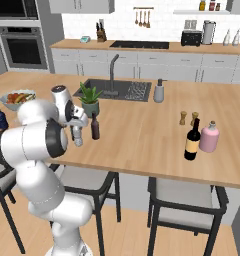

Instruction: Move the plastic bottles in the middle to the plastics group, and the glass bottles in the middle to the glass group.

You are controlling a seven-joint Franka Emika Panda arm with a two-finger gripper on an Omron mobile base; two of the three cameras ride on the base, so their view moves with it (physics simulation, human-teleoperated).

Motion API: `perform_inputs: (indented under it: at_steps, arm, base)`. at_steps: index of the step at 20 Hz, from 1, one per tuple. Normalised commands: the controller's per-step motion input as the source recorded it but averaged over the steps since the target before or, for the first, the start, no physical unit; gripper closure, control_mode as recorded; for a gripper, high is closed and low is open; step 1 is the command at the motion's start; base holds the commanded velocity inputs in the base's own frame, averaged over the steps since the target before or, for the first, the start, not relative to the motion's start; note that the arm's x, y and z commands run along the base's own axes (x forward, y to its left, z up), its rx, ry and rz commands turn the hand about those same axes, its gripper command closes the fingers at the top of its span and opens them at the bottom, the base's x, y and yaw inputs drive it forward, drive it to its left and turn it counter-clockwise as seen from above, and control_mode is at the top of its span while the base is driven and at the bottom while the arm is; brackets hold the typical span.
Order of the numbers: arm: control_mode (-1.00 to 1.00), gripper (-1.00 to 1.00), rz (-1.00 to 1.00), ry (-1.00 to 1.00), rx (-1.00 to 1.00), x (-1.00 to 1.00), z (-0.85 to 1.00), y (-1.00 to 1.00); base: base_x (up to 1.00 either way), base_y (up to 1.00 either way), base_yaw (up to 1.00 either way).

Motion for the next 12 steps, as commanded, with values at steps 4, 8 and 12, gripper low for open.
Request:
perform_inputs:
  at_steps: [4,8,12]
  arm:
    - [-1.00,-1.00,0.02,0.00,0.00,0.22,-0.26,0.02]
    - [-1.00,-1.00,0.05,0.00,-0.02,0.00,-0.09,0.08]
    - [-1.00,-1.00,0.05,0.00,0.00,0.00,-0.06,0.03]
  base:
    - [0.00,0.00,0.00]
    - [0.00,0.00,0.00]
    - [0.00,0.00,0.00]
